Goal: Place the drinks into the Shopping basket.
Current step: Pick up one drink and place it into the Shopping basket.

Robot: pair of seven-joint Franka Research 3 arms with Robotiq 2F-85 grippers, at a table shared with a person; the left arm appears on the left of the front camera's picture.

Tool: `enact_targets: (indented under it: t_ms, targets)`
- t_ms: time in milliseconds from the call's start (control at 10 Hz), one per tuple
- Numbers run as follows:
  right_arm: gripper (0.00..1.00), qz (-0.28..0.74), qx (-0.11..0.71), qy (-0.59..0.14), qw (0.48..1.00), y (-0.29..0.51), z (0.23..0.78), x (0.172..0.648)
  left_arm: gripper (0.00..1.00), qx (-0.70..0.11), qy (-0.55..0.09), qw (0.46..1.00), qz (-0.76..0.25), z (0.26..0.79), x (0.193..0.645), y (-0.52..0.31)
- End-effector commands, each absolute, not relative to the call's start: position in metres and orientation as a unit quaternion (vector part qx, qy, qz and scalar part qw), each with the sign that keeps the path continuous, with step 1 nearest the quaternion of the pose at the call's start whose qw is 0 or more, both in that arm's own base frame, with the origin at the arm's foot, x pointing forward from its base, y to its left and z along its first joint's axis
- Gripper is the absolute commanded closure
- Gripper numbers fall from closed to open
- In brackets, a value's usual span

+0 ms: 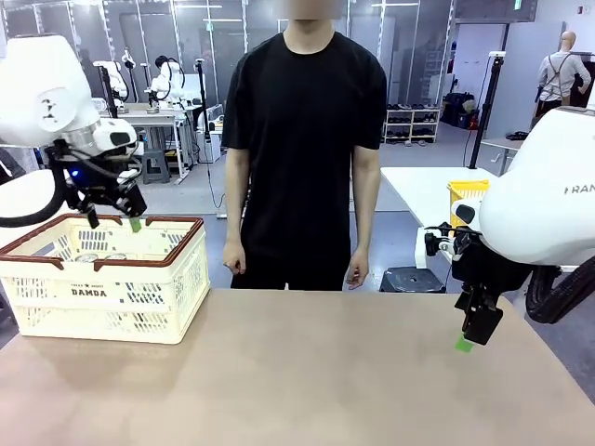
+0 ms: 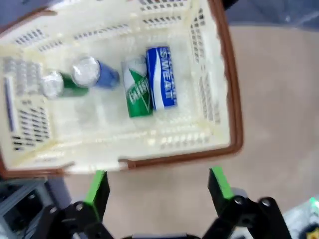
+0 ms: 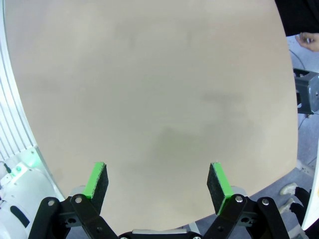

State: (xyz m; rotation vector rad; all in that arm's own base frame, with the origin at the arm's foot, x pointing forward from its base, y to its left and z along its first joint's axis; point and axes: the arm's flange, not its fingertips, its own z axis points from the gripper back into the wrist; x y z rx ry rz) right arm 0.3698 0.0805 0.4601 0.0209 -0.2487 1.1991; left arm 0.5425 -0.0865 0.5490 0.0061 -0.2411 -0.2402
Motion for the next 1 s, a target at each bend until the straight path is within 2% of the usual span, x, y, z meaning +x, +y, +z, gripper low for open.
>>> enact_targets:
  t_ms: [0,100,300,400,600,900]
  targets:
    - [0.00,0.562,0.006,-0.114,0.819,0.081,0.461,0.370,0.00,0.023,-0.102,0.981,-0.165,0.517,0.490,-0.077]
    - [0.00,0.562,0.006,-0.114,0.819,0.081,0.461,0.370,0.00,0.009,-0.122,0.978,-0.169,0.505,0.469,-0.073]
    - [0.00,0.562,0.006,-0.114,0.819,0.081,0.461,0.370,0.00,0.024,-0.108,0.975,-0.194,0.481,0.436,-0.064]
    - [0.00,0.562,0.006,-0.114,0.819,0.081,0.461,0.370,0.00,0.031,-0.089,0.973,-0.212,0.469,0.433,-0.057]
    - [0.00,0.562,0.006,-0.114,0.819,0.081,0.461,0.370,0.00,-0.002,-0.096,0.972,-0.215,0.452,0.443,-0.040]
    - [0.00,0.562,0.006,-0.114,0.819,0.081,0.461,0.370,0.00,0.020,-0.078,0.977,-0.198,0.463,0.430,-0.059]
